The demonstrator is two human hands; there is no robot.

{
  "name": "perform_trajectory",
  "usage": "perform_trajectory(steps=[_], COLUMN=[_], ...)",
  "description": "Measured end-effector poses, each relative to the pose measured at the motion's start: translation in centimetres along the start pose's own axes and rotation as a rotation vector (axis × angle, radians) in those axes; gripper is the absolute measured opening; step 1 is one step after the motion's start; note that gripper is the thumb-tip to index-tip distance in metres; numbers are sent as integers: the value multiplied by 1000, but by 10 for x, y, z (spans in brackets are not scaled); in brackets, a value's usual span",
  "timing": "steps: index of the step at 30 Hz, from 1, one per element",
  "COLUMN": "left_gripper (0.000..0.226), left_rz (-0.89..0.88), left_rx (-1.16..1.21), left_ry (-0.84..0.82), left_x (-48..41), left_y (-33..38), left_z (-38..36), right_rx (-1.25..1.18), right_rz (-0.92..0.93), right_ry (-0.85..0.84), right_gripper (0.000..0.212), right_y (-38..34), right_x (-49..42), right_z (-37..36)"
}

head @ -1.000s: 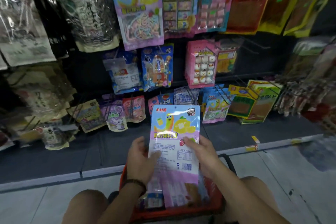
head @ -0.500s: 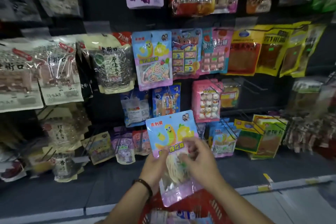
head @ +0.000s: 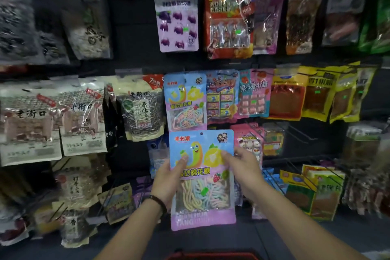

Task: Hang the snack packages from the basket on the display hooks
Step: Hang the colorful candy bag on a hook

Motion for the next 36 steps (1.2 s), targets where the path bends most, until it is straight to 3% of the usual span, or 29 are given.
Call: perform_trajectory(steps=[5,16,22,36], left_gripper=[23,15,16,14], left_rz=[-40,-194,-214,-137], left_rx=[-54,-78,-124,-84], left_ry=[33,160,186,217], left_x=[-47,-142,-172,-195], left_y=[40,110,120,109], left_z=[13,33,33,35], right_rx=[48,96,170,203], right_rz=[38,220,260,247], right_ry=[-31,39,57,122], right_gripper=[18,10,21,13], right_y=[-33,-111,-125,-119], right_x=[-41,-129,-152,-172], right_z=[-28,-75,-81,-83])
Point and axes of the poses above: each hand's wrist, its own x-axis away from the middle knuckle, its own z-axis out of the back of the hand, y = z × x, the point moved 10 cm from there along -x, towards the middle knuckle, and after that the axes turned 6 degrees about -x, right-handed, at the moved point
